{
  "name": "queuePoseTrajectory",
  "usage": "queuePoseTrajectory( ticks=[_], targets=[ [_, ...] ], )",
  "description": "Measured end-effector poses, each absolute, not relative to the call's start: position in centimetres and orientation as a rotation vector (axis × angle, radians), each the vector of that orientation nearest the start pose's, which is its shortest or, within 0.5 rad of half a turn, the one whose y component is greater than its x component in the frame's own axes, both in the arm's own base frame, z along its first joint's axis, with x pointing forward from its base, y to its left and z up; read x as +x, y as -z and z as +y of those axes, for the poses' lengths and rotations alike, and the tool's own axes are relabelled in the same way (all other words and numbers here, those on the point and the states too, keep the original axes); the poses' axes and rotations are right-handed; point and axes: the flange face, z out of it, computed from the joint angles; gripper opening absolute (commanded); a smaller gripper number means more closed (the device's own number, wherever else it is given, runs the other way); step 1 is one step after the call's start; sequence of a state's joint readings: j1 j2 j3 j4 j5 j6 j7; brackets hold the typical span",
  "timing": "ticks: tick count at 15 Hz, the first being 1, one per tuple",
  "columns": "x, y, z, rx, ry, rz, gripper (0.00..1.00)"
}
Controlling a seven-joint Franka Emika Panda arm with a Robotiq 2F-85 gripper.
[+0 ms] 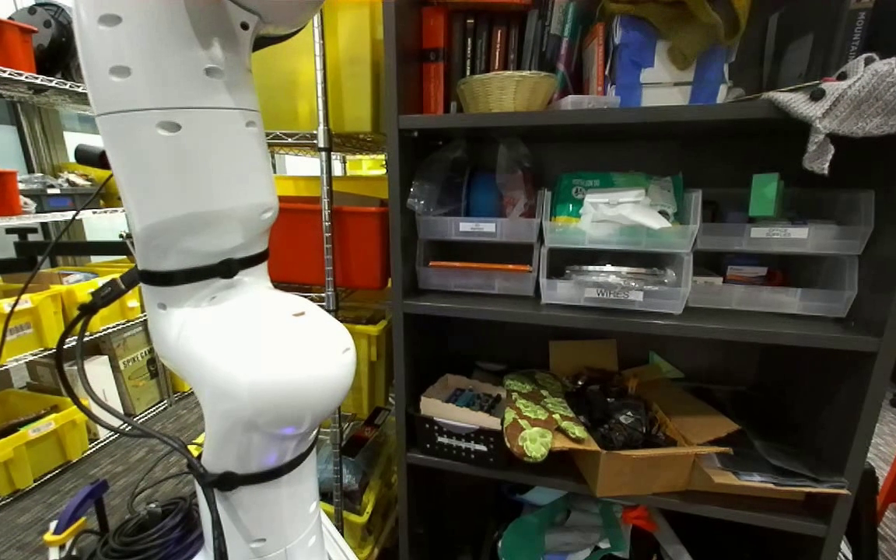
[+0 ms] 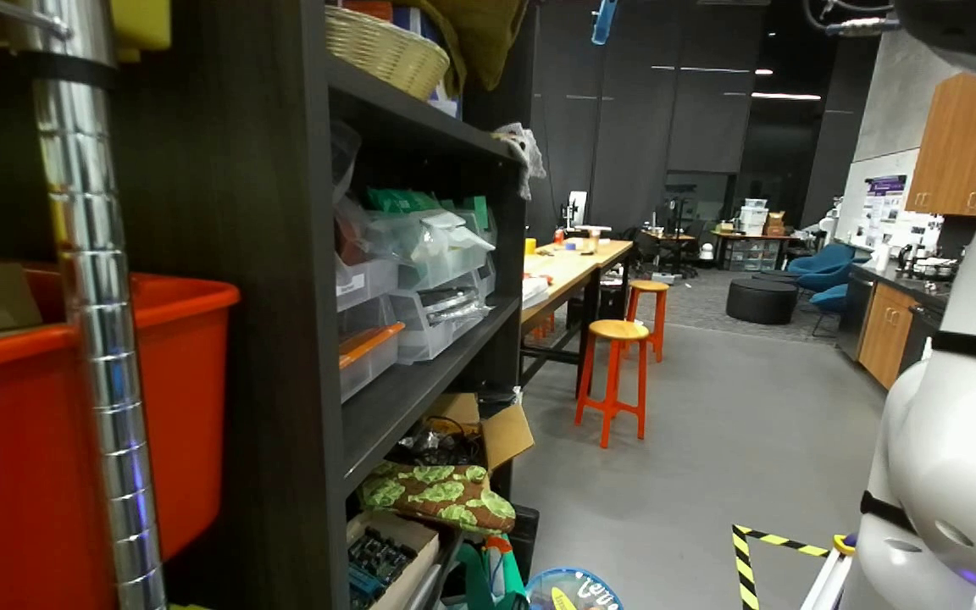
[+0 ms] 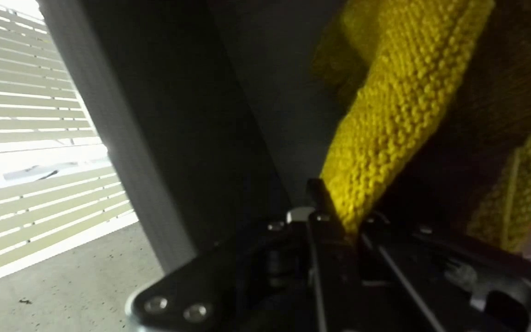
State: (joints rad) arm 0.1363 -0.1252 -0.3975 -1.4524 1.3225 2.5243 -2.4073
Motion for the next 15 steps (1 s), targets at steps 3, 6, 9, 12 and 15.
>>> queuePoseTrajectory(
  ticks=[3,6,9,12,15],
  targets=[
    [49.0,-86.7,-18.6,1.314,-1.874,1.183,0.01],
    [47.8,-87.1,-20.5,1.29,-1.924,1.16,0.01],
    [46.9,-87.1,-22.2,1.279,-1.967,1.138,0.01],
    [46.2,-86.9,-23.5,1.273,-2.004,1.118,0.01],
    [45.8,-86.6,-24.4,1.275,-2.018,1.11,0.01]
  ],
)
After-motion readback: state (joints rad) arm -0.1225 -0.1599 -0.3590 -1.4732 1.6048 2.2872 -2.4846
